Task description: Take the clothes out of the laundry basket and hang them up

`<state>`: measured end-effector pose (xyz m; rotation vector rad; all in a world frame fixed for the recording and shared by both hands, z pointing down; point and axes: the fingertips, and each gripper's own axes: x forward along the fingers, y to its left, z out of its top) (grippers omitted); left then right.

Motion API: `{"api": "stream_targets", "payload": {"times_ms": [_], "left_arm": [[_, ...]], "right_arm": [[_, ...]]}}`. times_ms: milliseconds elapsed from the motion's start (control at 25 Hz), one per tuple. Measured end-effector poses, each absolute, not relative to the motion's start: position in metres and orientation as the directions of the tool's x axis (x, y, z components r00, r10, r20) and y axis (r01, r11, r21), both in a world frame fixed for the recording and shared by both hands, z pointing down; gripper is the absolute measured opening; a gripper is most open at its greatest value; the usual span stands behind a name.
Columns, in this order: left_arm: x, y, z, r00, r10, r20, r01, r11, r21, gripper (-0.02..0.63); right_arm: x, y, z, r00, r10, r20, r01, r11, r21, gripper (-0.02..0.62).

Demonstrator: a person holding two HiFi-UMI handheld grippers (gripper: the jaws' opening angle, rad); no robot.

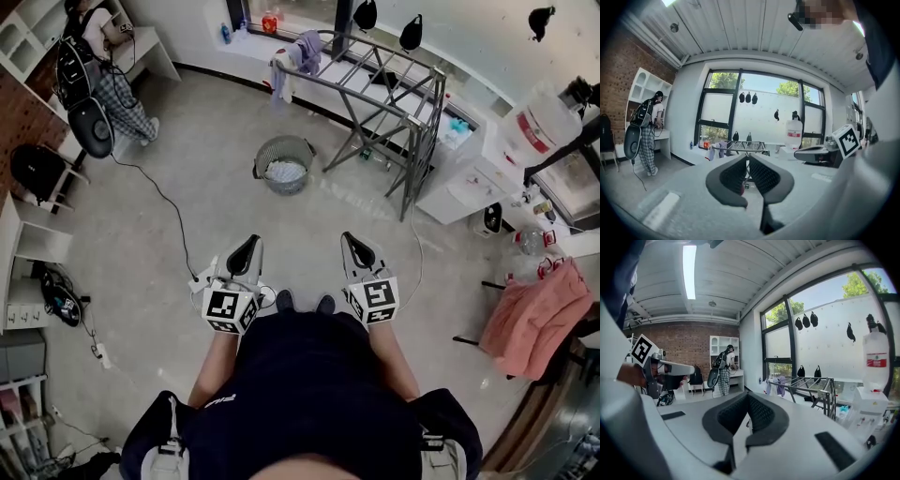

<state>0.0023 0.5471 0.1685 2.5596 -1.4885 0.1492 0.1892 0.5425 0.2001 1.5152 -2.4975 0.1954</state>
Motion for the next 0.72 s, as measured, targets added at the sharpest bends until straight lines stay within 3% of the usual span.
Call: {"api": "stream_targets", "payload": {"times_ms": [280,360,440,720], "left_arm": [[0.005,0.541,0.170,0.484,-0.854,0.191,-0.875,-0.476,0.088,0.053],[0.005,0.539,0.175,0.487,-0.849,0.206,-0.873,-0.477,0.097,0.185],[0.002,0.537,0.180,0.487,-0.845,0.222,-0.873,-0.473,0.116,0.262],[-0.008,0.536,0.183,0.497,-0.835,0.236,-0.868,-0.480,0.129,0.278]], "right_arm": [[0.189,0.541,0.204,-0.462,-0.845,0.268,-0.876,0.482,0.010,0.002],[0.186,0.541,0.204,-0.478,-0.838,0.262,-0.870,0.493,-0.012,0.002],[0.182,0.541,0.204,-0.488,-0.833,0.263,-0.866,0.500,-0.022,0.003],[0.169,0.539,0.201,-0.502,-0.826,0.256,-0.858,0.514,-0.023,0.003]]}}
